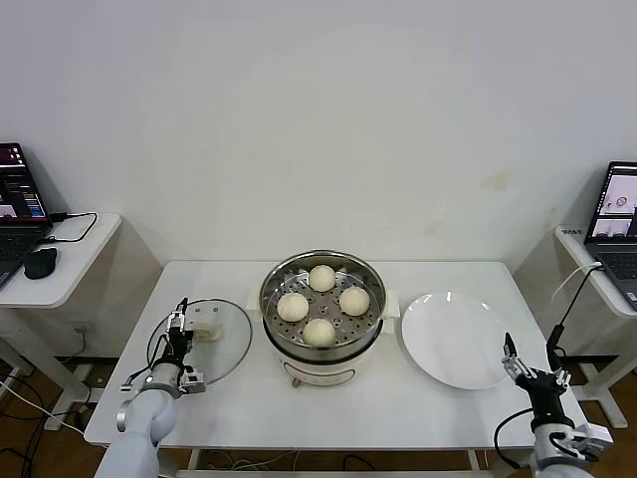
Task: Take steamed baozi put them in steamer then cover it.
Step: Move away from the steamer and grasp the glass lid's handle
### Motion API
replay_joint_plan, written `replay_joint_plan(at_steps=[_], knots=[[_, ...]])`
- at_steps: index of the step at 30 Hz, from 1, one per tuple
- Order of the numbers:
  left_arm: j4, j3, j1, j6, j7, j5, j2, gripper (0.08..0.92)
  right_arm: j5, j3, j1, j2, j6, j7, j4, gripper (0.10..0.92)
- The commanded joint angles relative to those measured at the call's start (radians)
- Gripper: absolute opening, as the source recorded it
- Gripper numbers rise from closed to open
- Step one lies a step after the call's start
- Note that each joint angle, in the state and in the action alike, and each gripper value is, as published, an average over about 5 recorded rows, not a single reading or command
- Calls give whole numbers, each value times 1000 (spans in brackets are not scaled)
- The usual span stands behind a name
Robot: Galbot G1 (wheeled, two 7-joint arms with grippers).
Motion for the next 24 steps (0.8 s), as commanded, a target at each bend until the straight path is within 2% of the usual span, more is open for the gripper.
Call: replay_joint_plan(at_steps=[1, 7, 24], knots=[[18, 4, -9, 9, -1, -13, -9, 823, 0, 3, -7, 0, 1, -2, 4, 823], [15, 7, 3, 9, 8, -20, -4, 791, 0, 7, -14, 1, 2, -3, 7, 823], [-23, 5, 41, 3, 17, -37, 20, 293, -4, 6, -22, 2, -1, -2, 16, 823]])
